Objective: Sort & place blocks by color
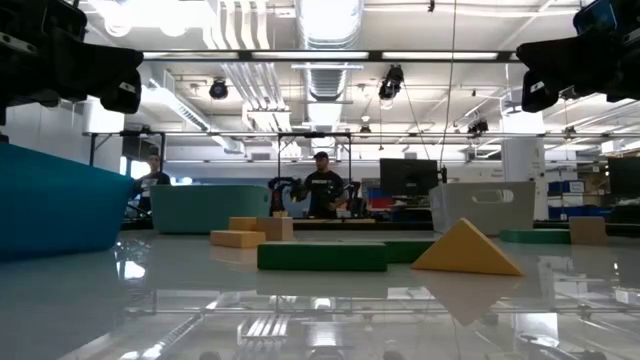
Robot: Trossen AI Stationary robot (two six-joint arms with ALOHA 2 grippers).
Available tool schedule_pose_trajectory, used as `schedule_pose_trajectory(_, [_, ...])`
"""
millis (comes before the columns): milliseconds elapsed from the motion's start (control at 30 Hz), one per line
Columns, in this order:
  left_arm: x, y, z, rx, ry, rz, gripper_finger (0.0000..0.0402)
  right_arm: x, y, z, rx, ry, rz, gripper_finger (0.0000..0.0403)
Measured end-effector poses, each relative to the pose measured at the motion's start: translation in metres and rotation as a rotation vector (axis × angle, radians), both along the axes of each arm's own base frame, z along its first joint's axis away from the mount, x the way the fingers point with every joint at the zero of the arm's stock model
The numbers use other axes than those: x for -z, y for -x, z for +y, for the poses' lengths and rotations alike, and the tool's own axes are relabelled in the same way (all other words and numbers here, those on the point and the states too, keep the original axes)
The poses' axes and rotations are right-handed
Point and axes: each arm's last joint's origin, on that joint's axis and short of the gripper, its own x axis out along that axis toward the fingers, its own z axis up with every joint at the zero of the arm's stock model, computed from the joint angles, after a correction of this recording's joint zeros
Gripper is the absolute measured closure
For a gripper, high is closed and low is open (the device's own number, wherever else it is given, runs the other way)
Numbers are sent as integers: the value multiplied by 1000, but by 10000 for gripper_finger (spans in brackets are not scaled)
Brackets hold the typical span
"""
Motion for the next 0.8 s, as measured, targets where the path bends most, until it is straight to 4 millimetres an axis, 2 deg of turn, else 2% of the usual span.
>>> schedule_pose_trajectory(167, [-4,0,0,0,1,-38,395,0,0,0,0,0,0,394])
schedule_pose_trajectory(300, [-13,1,0,14,90,-113,395,0,0,0,0,0,0,394])
schedule_pose_trajectory(467, [-25,5,0,21,84,-243,395,0,0,0,0,0,-1,394])
schedule_pose_trajectory(800, [-38,10,-1,26,74,-389,395,-1,0,0,0,3,-7,394])
